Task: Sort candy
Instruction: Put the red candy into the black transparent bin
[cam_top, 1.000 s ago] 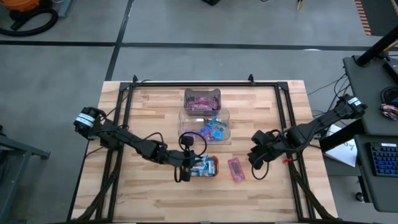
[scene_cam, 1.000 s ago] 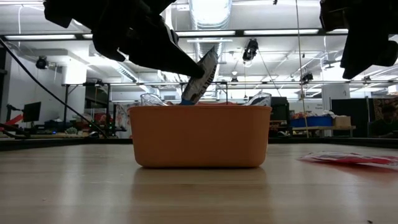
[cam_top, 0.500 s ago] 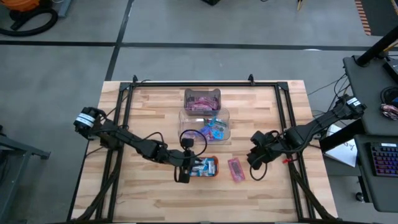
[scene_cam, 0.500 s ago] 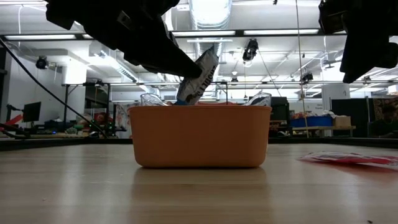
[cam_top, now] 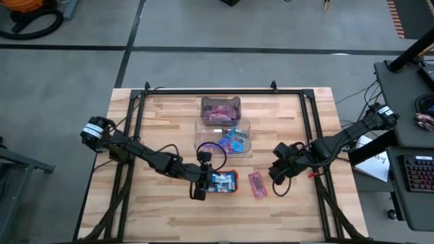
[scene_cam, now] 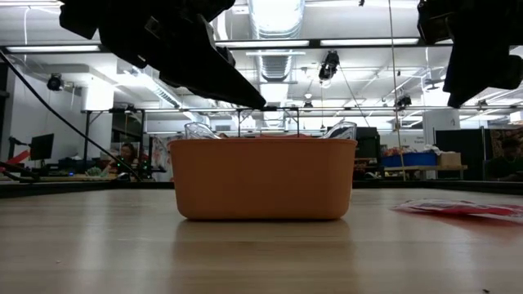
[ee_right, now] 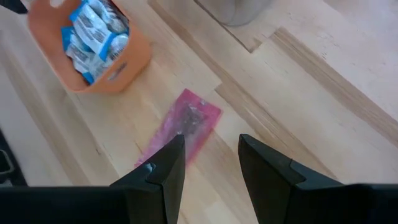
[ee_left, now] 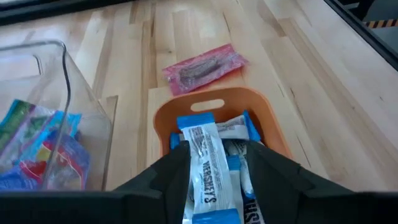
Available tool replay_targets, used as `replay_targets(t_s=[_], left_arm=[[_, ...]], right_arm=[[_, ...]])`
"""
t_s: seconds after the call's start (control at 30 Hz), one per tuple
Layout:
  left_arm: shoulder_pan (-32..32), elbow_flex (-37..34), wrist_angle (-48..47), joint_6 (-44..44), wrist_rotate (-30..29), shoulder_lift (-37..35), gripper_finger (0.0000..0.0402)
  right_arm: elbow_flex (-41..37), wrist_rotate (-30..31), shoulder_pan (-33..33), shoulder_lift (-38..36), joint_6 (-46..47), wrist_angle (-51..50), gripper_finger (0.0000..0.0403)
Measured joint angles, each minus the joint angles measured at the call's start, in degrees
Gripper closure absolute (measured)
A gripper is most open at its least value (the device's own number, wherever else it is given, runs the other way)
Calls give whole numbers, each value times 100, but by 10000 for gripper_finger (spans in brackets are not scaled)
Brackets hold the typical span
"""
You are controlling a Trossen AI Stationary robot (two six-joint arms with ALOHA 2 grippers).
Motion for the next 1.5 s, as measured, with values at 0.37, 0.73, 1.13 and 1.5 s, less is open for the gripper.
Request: replay_targets(t_s=[0.37, 0.73, 1.13, 1.5], left_arm=[[0, 116, -441, 554, -21, -441, 255], [-15, -283, -1123, 1027, -59, -2061, 255], [-11, -974, -1101, 1156, -81, -3803, 255], [-9, -984, -1147, 1807, -230, -4256, 255]], right_arm=[[0, 19, -2, 16, 723, 271, 262], [2, -208, -13, 748, 738, 1077, 262], [1114, -764, -13, 2198, 1191, 36, 280], [2439, -728, -11, 3475, 1023, -1090, 259]])
